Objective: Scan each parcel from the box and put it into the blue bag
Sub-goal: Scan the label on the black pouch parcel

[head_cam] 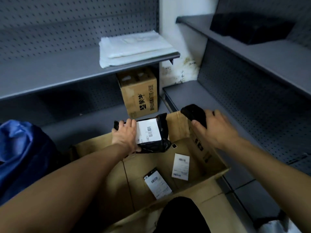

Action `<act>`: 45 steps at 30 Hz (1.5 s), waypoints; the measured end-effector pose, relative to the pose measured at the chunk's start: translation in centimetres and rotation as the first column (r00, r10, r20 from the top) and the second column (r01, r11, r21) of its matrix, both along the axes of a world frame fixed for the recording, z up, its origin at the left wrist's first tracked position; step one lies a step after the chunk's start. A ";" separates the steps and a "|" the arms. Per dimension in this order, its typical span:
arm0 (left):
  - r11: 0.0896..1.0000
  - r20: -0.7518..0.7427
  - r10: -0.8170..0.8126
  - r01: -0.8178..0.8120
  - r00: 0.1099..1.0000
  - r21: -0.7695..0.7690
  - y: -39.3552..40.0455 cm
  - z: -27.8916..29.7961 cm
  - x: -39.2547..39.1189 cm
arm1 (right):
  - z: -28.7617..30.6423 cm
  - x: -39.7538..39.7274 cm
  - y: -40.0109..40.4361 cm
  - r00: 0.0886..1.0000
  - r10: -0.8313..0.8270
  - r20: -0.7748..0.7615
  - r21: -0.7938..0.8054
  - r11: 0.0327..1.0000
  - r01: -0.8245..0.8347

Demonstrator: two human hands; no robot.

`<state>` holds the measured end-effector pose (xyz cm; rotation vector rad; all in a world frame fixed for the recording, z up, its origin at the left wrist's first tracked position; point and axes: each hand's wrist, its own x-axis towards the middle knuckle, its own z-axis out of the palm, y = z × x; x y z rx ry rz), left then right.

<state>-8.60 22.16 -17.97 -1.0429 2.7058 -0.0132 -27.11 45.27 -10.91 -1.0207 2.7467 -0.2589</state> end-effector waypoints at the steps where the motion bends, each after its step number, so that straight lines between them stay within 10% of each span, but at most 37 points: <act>1: 1.000 -0.013 0.009 -0.009 1.000 -0.020 -0.1 1.1 0.6 | 0.9 0.6 0.0 1.000 0.002 -0.005 -0.005 1.000 -0.002; 11: 0.957 -0.070 0.038 -0.057 0.997 -0.283 -1.7 9.6 7.6 | 8.1 7.3 -1.7 0.987 0.130 -0.095 -0.101 0.985 -0.139; 22: 0.827 -0.079 0.149 -0.168 0.986 -0.536 -3.8 15.2 12.2 | 14.3 15.5 -2.4 0.915 0.306 0.262 -0.260 0.936 -0.238; 45: 0.776 -0.086 0.228 -0.234 0.970 -0.585 -4.6 17.4 14.7 | 16.0 17.0 -1.7 0.893 0.303 0.332 -0.229 0.945 -0.235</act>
